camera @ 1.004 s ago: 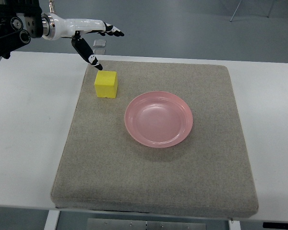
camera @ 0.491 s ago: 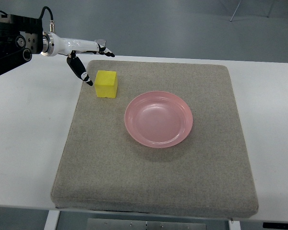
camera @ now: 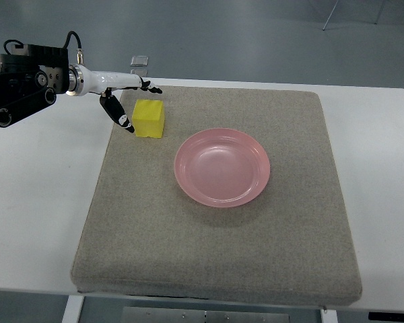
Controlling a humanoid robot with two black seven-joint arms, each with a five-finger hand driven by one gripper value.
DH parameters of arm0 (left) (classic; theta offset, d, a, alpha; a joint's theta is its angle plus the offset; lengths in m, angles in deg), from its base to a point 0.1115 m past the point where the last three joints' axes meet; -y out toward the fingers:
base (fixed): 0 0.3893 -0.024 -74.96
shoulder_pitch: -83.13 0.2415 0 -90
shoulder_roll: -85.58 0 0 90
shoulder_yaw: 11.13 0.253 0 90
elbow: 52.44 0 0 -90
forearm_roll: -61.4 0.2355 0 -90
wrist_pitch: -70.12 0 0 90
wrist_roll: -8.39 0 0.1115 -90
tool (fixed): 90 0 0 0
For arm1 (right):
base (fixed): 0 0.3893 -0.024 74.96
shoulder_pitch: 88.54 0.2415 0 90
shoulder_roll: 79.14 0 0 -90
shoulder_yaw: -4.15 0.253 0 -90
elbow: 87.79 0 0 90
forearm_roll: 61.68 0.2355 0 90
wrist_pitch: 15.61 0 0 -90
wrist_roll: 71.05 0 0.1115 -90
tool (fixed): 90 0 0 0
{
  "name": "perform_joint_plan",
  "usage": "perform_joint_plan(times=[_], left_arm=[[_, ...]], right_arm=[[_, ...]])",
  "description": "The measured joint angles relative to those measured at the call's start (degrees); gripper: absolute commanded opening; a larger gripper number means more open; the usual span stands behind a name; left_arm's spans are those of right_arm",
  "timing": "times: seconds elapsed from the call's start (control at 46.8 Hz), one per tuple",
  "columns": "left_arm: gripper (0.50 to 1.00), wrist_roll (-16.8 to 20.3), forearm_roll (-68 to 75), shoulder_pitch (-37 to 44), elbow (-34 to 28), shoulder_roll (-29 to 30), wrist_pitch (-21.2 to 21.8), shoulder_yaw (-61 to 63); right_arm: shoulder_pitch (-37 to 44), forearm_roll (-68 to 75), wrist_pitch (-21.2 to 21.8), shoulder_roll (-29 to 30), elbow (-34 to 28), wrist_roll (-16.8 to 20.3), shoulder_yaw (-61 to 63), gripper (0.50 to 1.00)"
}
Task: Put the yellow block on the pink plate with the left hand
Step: 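Lower the left hand around the yellow block and close fingers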
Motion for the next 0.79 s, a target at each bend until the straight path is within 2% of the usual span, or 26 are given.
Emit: perform_joint_plan(times=[0.79], left_arm=[[0.988,0.4,0.5,1.7,-1.8,-2.3,0.2,-0.4]], right_arm=[[0.0,0.0,0.0,0.0,0.0,0.0,0.0,0.924]])
